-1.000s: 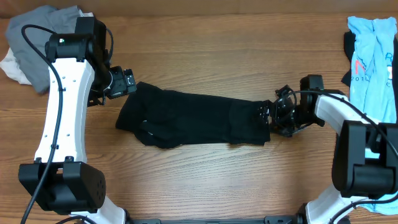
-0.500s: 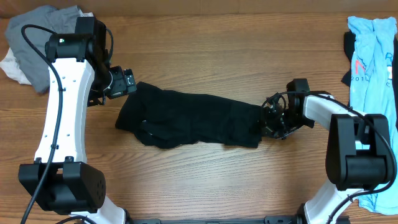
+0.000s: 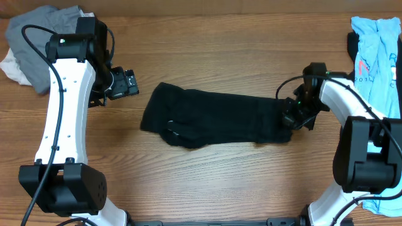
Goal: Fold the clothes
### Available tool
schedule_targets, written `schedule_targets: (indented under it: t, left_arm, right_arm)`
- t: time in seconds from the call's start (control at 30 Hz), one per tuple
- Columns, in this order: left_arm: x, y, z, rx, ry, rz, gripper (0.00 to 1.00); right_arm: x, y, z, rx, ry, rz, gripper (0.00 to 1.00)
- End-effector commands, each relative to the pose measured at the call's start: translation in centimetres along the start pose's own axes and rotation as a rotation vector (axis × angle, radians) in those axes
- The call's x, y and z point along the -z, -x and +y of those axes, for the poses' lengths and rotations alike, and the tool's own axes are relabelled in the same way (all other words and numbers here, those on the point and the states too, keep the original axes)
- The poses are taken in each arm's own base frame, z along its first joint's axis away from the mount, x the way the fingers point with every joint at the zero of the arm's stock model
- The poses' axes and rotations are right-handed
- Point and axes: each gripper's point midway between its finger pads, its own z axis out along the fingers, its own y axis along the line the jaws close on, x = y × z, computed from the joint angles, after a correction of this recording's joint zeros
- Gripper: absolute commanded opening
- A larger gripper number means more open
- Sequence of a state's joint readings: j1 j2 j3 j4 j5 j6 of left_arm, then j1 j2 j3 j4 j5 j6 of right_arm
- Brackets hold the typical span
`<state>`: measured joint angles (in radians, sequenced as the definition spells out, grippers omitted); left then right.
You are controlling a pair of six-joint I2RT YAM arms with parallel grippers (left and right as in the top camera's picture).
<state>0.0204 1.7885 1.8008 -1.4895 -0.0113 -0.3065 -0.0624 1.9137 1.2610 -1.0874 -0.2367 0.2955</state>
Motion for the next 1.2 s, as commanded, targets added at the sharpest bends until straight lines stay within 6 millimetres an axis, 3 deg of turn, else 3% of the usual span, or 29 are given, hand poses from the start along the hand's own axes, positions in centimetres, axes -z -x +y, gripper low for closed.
schedule_targets:
  t: [0.0,0.3,0.47,0.67,0.87,1.17]
  left_arm:
    - [1.0,0.4,-0.1,-0.019,-0.018,-0.034,1.0]
    - [1.0,0.5,-0.2,-0.02,-0.02,-0.039,1.0]
    - [1.0,0.5,-0.2,-0.019,-0.021,-0.041,1.0]
    - [1.0,0.5,-0.2,-0.02,-0.021,-0.041,1.0]
    - [1.0,0.6,-0.2,-0.019,-0.021,-0.044,1.0]
    - [1.0,0.8,-0.3,-0.019,-0.025,-0.053,1.0]
  right_arm:
    - [3.1,2.0,-0.1,-0.021,-0.16,-0.159,0.04]
    - [4.5,1.9,3.3,0.004,-0.351,-0.334,0.04]
    - [4.1,1.0,5.6,0.051,-0.364,-0.378,0.04]
    - [5.3,0.7,5.1,-0.01,-0.486,-0.491,0.04]
    - [7.1,0.7,5.8,-0.009,-0.484,-0.501,0.04]
    - [6.3,0.7,7.8,0.052,-0.42,-0.497,0.04]
